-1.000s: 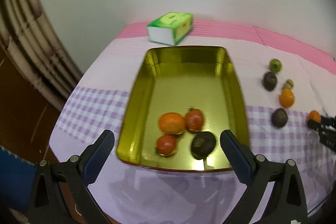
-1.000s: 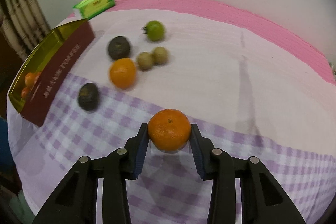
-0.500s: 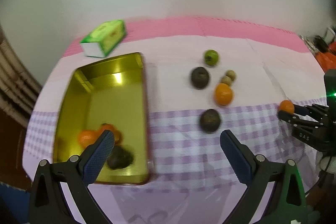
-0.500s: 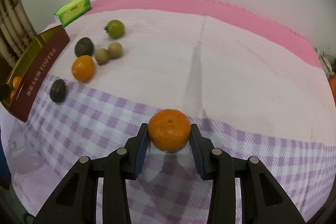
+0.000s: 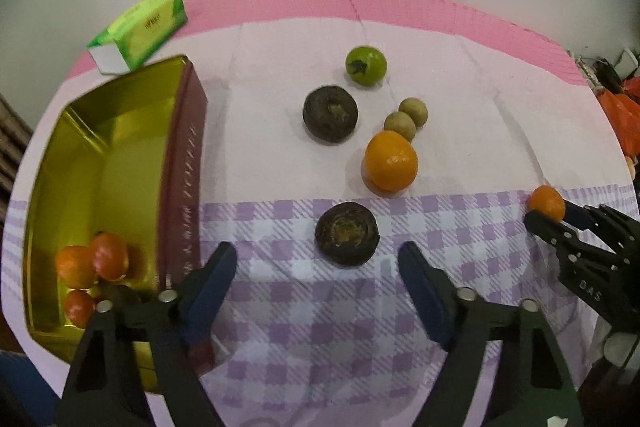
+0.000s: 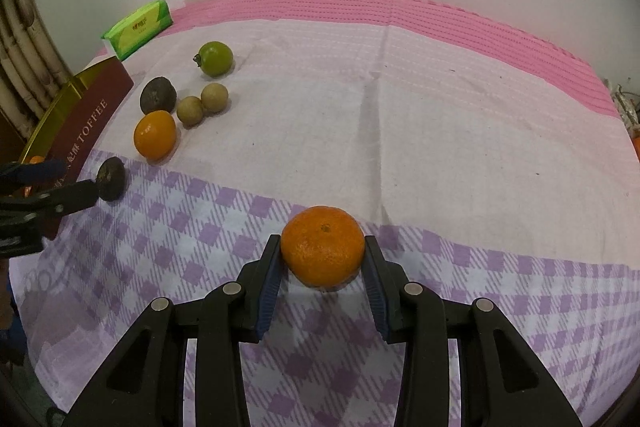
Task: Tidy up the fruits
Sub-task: 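Grasp a second dark brown fruit with the left gripper while the right gripper holds the mandarin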
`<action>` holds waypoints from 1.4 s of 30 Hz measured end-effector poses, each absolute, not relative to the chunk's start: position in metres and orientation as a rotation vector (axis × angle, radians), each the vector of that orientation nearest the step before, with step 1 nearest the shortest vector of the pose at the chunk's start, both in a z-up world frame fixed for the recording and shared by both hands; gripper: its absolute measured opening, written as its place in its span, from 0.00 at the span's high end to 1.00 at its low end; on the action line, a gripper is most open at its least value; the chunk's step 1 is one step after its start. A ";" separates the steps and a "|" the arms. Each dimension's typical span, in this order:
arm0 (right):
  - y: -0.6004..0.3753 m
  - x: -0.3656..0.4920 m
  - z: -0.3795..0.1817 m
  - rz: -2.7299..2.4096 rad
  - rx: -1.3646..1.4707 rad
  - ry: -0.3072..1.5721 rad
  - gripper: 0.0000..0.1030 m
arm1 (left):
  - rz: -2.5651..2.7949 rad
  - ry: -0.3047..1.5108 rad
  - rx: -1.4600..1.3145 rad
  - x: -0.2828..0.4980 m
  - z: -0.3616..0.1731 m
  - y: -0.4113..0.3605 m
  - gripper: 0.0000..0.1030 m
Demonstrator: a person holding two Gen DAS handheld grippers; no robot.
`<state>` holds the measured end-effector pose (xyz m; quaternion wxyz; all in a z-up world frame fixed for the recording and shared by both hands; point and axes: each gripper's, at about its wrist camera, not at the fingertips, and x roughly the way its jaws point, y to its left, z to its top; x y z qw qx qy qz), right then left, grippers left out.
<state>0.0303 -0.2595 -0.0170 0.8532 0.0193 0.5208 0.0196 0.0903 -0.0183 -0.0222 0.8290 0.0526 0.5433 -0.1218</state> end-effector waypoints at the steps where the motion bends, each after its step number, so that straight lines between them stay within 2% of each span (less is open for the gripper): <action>1: -0.259 0.031 -0.017 0.041 0.040 1.096 0.60 | -0.260 1.162 0.106 0.092 -0.025 -0.019 0.30; 3: -0.260 0.031 -0.017 0.041 0.041 1.096 0.60 | -0.266 1.176 0.093 0.097 -0.029 -0.020 0.37; 7: -0.260 0.031 -0.017 0.041 0.043 1.096 0.60 | -0.281 1.191 0.088 0.104 -0.034 -0.025 0.43; 10: -0.259 0.031 -0.017 0.042 0.043 1.096 0.60 | -0.288 1.198 0.096 0.106 -0.038 -0.029 0.53; 11: -0.259 0.031 -0.017 0.042 0.044 1.095 0.60 | -0.293 1.201 0.093 0.106 -0.038 -0.029 0.59; 17: -0.259 0.031 -0.018 0.042 0.042 1.095 0.60 | -0.295 1.198 0.096 0.102 -0.037 -0.030 0.68; 42: -0.255 0.030 -0.019 0.031 0.008 1.090 0.60 | -0.261 1.136 0.057 0.081 0.003 0.000 0.69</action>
